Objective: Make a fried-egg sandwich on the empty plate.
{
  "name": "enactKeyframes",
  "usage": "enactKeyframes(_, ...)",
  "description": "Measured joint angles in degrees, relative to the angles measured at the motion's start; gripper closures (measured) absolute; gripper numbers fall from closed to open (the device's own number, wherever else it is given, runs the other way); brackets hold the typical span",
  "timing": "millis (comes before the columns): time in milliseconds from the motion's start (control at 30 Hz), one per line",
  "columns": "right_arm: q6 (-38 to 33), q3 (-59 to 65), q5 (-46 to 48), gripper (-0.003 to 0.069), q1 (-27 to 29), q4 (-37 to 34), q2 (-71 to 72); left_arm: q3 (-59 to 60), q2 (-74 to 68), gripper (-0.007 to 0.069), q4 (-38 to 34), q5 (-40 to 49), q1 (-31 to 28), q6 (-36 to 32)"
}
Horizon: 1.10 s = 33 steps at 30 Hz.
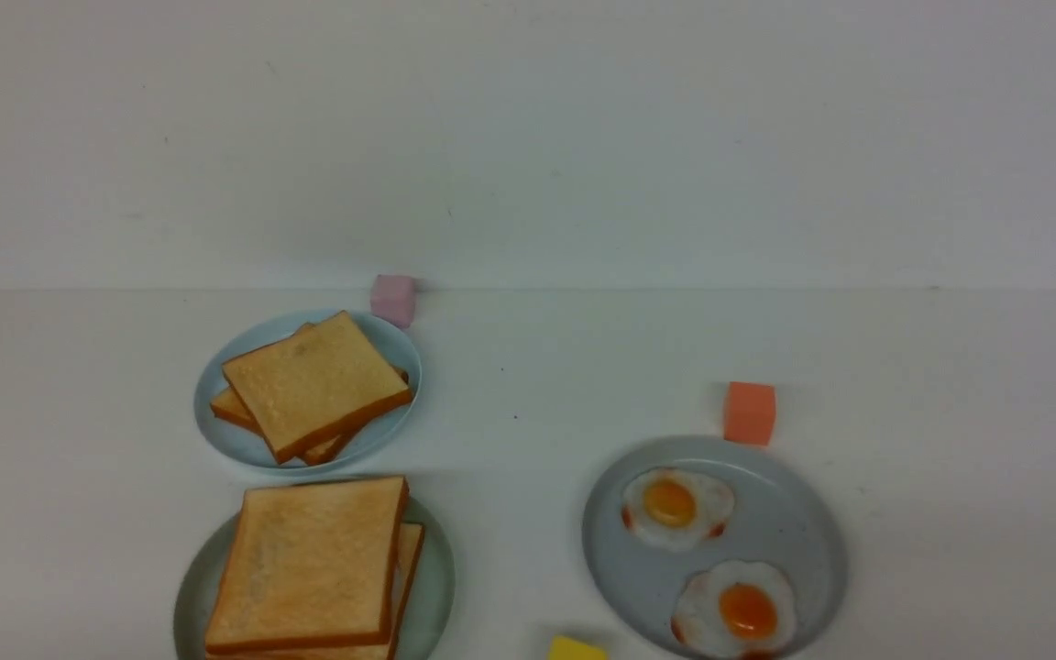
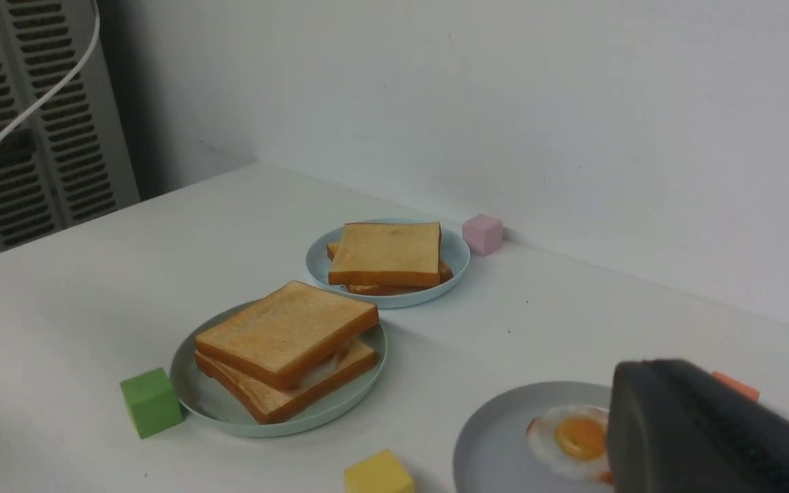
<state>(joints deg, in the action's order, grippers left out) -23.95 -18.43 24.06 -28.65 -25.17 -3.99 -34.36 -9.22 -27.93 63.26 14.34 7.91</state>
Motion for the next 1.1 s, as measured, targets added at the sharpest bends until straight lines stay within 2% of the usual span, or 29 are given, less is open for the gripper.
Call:
enactKeyframes(367, 0.0, 0.0, 0.16, 0.0649, 0.0, 0.0, 0.0, 0.0, 0.0, 0.0638, 0.8, -0.18, 0.0, -0.08)
enactKeyframes(533, 0.0, 0.0, 0.16, 0.0645, 0.0, 0.0, 0.0, 1.82, 0.26, 0.0638, 14.32, -8.91, -0.14, -0.47)
enactKeyframes(567, 0.0, 0.0, 0.16, 0.0645, 0.0, 0.0, 0.0, 4.84, 1.41, 0.0638, 20.87, -15.1, -0.79, -0.41)
enactKeyframes(600, 0.0, 0.0, 0.16, 0.0645, 0.0, 0.0, 0.0, 6.58, 2.18, 0.0638, 23.86, -18.11, -1.45, -0.11)
enactKeyframes(733, 0.0, 0.0, 0.16, 0.0645, 0.0, 0.0, 0.0, 15.72, 6.77, 0.0637, 34.65, -30.16, -4.82, 5.75)
enactKeyframes(867, 0.0, 0.0, 0.16, 0.0645, 0.0, 0.0, 0.0, 23.75, 9.88, 0.0634, 40.17, -33.52, -8.14, 9.92)
enactKeyframes(1100, -0.21, 0.0, 0.16, 0.0641, 0.0, 0.0, 0.0, 31.29, 9.88, 0.0629, 40.44, -33.79, -10.68, 9.88)
